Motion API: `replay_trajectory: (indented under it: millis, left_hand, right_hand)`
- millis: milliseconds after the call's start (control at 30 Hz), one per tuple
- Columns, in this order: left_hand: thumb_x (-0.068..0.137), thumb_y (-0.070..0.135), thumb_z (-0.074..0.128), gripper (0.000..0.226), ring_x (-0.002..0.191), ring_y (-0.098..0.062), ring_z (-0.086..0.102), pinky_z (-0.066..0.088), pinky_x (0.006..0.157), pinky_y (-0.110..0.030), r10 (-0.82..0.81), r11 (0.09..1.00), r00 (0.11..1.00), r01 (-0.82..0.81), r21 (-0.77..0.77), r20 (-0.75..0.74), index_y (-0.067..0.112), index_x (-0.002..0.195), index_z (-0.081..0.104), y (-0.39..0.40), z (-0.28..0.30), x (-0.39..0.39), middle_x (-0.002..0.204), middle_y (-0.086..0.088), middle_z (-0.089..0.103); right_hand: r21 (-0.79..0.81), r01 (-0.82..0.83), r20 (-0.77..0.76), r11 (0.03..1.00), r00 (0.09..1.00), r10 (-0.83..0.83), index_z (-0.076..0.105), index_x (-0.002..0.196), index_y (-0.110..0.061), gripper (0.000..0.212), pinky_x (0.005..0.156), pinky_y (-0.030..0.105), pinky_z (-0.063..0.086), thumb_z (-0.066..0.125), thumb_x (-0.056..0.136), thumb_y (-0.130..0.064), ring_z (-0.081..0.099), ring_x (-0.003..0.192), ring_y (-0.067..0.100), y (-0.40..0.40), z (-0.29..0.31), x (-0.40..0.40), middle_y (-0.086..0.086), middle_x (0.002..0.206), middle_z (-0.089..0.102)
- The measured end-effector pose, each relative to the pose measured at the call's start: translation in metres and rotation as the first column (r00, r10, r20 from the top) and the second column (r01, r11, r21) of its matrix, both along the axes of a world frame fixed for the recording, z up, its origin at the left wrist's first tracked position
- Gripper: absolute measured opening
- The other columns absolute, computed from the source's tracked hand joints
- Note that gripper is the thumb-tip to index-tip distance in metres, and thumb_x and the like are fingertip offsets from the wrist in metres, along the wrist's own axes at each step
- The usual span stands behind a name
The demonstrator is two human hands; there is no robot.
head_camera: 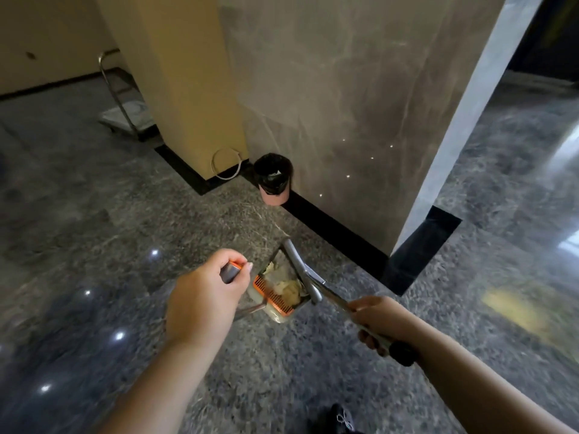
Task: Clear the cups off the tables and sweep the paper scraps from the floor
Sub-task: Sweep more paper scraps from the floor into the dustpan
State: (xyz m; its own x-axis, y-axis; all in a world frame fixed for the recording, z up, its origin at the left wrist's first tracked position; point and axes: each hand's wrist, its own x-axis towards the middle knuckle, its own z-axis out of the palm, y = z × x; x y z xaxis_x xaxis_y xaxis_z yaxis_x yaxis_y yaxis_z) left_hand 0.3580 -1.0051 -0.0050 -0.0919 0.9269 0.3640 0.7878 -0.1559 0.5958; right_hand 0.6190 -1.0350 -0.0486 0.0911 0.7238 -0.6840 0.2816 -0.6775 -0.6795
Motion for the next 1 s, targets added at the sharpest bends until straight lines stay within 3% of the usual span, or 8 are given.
replay_trajectory:
  millis: [200, 367, 500, 667, 833, 1000]
  left_hand:
    - [0.082, 0.041, 0.069, 0.01, 0.061, -0.021, 0.063, 0.053, 0.053, -0.037, 0.098, 0.995, 0.995, -0.098, -0.015, 0.013, 0.033, 0.082, 0.063, 0.106, 0.012, 0.017, 0.062, 0.008, 0.065]
    - [0.081, 0.04, 0.071, 0.012, 0.059, -0.014, 0.063, 0.052, 0.052, -0.034, 0.161, 0.987, 0.986, -0.162, 0.015, 0.032, 0.036, 0.086, 0.061, 0.188, 0.013, 0.017, 0.063, 0.012, 0.065]
    - [0.082, 0.039, 0.072, 0.014, 0.06, -0.01, 0.062, 0.051, 0.052, -0.031, 0.175, 0.983, 0.984, -0.176, 0.048, 0.023, 0.037, 0.09, 0.06, 0.277, 0.012, 0.012, 0.065, 0.015, 0.065]
    - [0.082, 0.04, 0.071, 0.007, 0.065, -0.007, 0.063, 0.052, 0.054, -0.03, 0.195, 0.979, 0.98, -0.196, 0.062, 0.033, 0.036, 0.085, 0.066, 0.399, 0.017, 0.006, 0.07, 0.015, 0.066]
    - [0.082, 0.043, 0.07, 0.007, 0.063, 0.0, 0.061, 0.049, 0.051, -0.023, 0.173, 0.98, 0.985, -0.171, 0.101, -0.02, 0.04, 0.085, 0.065, 0.512, 0.049, 0.011, 0.067, 0.019, 0.064]
    - [0.081, 0.032, 0.077, 0.01, 0.061, -0.011, 0.064, 0.055, 0.054, -0.029, 0.135, 0.978, 0.984, -0.114, 0.175, -0.115, 0.03, 0.09, 0.072, 0.606, 0.073, 0.027, 0.071, 0.009, 0.068]
  right_hand:
    - [-0.017, -0.022, -0.053, 1.0, 0.998, 0.021, 0.062, 0.11, -0.009, 0.02, 0.034, 0.015, 0.033, 0.048, 0.095, -0.005, 0.044, 0.028, 0.011, 0.134, 0.015, 0.018, 0.012, 0.063, 0.051]
    - [0.022, -0.096, -0.05, 0.995, 0.994, 0.097, 0.055, 0.119, 0.009, 0.028, 0.033, 0.015, 0.032, 0.049, 0.094, -0.002, 0.044, 0.028, 0.011, 0.23, 0.012, 0.023, 0.014, 0.066, 0.048]
    - [0.052, -0.184, 0.011, 0.982, 0.983, 0.183, 0.061, 0.116, 0.0, 0.027, 0.033, 0.017, 0.035, 0.051, 0.091, -0.004, 0.046, 0.031, 0.011, 0.317, 0.002, 0.025, 0.014, 0.063, 0.053]
    - [0.074, -0.206, 0.041, 0.976, 0.978, 0.204, 0.053, 0.127, -0.001, 0.037, 0.03, 0.018, 0.034, 0.048, 0.09, 0.001, 0.044, 0.027, 0.012, 0.434, -0.004, 0.026, 0.013, 0.057, 0.053]
    - [0.11, -0.244, 0.058, 0.964, 0.969, 0.239, 0.05, 0.124, 0.012, 0.036, 0.034, 0.02, 0.038, 0.052, 0.091, -0.002, 0.047, 0.033, 0.013, 0.544, 0.019, 0.036, 0.011, 0.059, 0.055]
    - [0.139, -0.228, -0.044, 0.964, 0.971, 0.236, 0.056, 0.114, -0.009, 0.02, 0.034, 0.017, 0.036, 0.054, 0.094, -0.006, 0.047, 0.034, 0.013, 0.638, 0.028, 0.053, 0.01, 0.058, 0.054]
